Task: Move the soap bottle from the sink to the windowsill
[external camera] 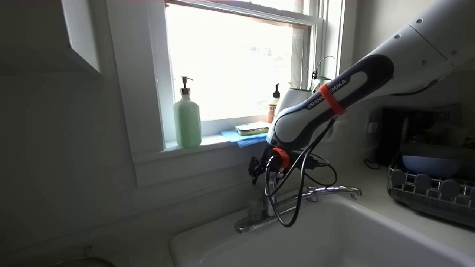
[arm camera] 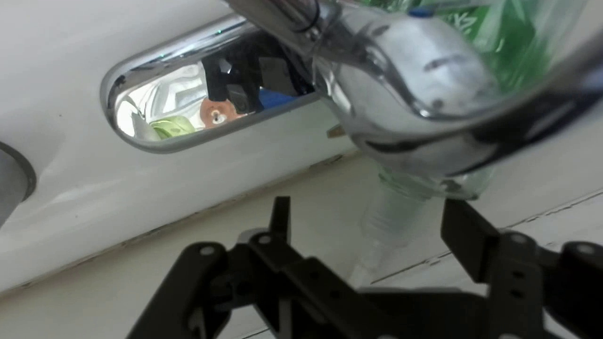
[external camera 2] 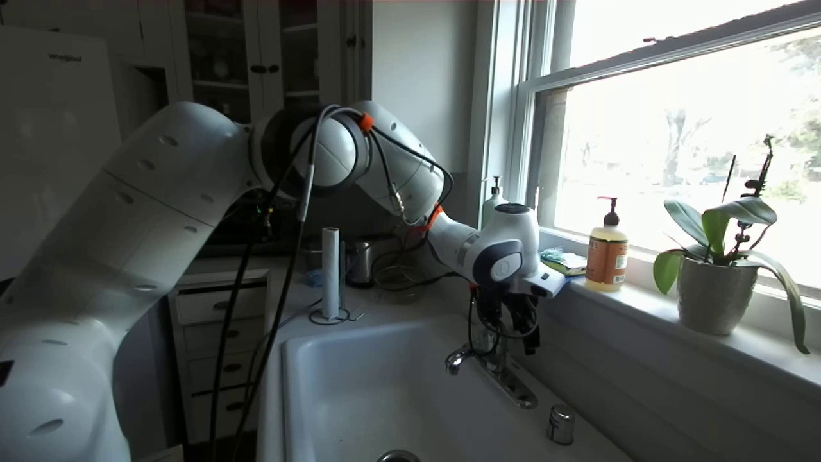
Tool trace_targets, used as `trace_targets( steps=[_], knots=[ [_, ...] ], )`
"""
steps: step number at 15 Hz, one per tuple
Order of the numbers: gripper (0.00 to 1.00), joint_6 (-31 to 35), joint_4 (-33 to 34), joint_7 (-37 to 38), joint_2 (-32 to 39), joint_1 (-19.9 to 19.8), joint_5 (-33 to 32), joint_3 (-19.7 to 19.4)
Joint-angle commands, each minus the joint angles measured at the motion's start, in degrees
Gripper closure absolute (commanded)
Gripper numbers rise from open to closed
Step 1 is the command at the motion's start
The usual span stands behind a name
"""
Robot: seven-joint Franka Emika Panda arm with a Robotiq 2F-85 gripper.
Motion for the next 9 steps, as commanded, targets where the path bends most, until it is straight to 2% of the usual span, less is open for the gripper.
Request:
trace_targets(
  steps=[1, 2, 3, 5, 7, 8, 9],
  knots=[
    [0.15, 0.03, 2.89, -1.14, 2.34, -0.73, 2.35, 1.02],
    [0.22, -0.09, 3.26, -1.0, 2.59, -0.67, 2.39, 0.92],
    [0.43, -0.17, 3.6, -0.92, 2.86, -0.63, 2.41, 0.89],
    [0.47, -0.09, 4.19, -0.77, 3.38, -0.54, 2.39, 0.79],
    [0.62, -0.04, 4.76, -0.62, 3.84, -0.47, 2.37, 0.7],
    [0.4, -0.02, 4.9, -0.59, 3.98, -0.47, 2.41, 0.7],
    [0.74, -0.12, 5.09, -0.65, 4.13, -0.53, 2.53, 0.8]
  ],
)
